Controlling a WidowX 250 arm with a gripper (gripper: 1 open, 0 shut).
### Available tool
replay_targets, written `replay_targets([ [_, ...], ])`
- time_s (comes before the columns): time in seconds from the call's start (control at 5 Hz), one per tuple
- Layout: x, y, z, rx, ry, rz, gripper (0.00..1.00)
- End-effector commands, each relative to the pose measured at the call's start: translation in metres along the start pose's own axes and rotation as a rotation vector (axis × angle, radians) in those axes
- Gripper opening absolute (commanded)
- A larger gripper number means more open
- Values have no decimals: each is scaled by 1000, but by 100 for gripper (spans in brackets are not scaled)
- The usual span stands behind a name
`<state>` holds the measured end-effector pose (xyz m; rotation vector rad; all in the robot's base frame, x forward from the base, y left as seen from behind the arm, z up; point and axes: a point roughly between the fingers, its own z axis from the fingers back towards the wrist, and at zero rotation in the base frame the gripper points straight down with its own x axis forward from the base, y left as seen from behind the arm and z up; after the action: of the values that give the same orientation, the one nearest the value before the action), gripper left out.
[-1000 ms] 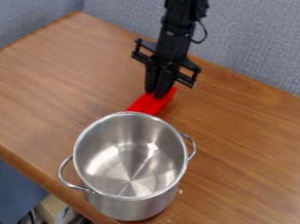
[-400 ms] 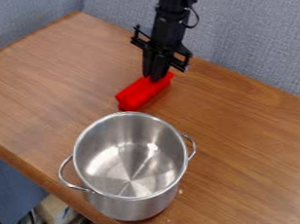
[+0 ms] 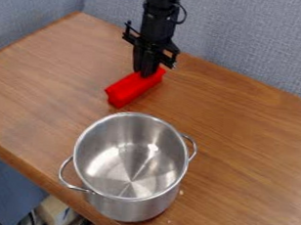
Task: Put the red object in the metal pot
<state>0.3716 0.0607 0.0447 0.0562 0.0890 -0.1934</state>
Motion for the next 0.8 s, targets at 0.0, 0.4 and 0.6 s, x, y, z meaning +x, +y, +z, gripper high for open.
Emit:
replay_targets([
  [0.0,-17,9,0,-32,22,15,0],
  [0.4,-17,11,-3,-56,5,-14,100],
  [0.6,-17,12,3,-52,2,-20,0],
])
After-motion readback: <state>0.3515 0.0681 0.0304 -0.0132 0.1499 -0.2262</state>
